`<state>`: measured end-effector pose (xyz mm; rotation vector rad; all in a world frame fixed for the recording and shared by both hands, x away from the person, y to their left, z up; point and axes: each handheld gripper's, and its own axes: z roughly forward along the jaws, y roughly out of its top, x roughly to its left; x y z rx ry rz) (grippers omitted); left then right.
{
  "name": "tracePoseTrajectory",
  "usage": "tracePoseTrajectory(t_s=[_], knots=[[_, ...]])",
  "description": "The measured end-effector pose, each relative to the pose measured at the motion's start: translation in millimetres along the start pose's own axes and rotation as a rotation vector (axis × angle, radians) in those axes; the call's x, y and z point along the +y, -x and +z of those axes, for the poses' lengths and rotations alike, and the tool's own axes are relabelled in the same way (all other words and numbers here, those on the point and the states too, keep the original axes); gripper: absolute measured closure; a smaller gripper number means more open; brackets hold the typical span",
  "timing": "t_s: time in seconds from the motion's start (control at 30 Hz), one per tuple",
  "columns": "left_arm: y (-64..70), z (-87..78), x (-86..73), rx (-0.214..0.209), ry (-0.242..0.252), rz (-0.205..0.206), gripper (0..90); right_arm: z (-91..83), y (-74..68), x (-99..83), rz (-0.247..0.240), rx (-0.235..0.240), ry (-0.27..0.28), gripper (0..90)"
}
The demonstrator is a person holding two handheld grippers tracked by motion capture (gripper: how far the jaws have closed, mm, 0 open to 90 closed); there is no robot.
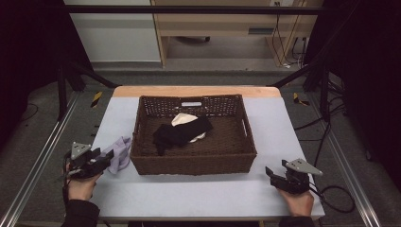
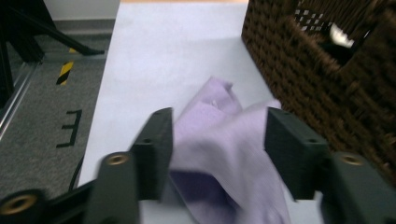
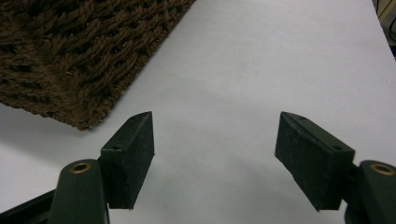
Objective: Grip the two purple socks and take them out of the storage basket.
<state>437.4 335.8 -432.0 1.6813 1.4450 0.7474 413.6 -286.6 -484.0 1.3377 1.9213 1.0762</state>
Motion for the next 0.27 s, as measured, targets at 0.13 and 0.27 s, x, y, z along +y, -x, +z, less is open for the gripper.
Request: tracePoseTrajectory(t_s=[0.13, 0.27], knots=[[-3.6, -9.3, 4.7, -0.021, 0.032, -0.019, 28.0, 0.0, 0.4, -0.2, 0.003, -0.007, 0.002, 25.8], [-5.8, -14.9, 2.1, -0.029, 0.038, -0.020, 20.3, -0.1, 1.0, -0.1, 0.010, -0.011, 0.000, 24.1]])
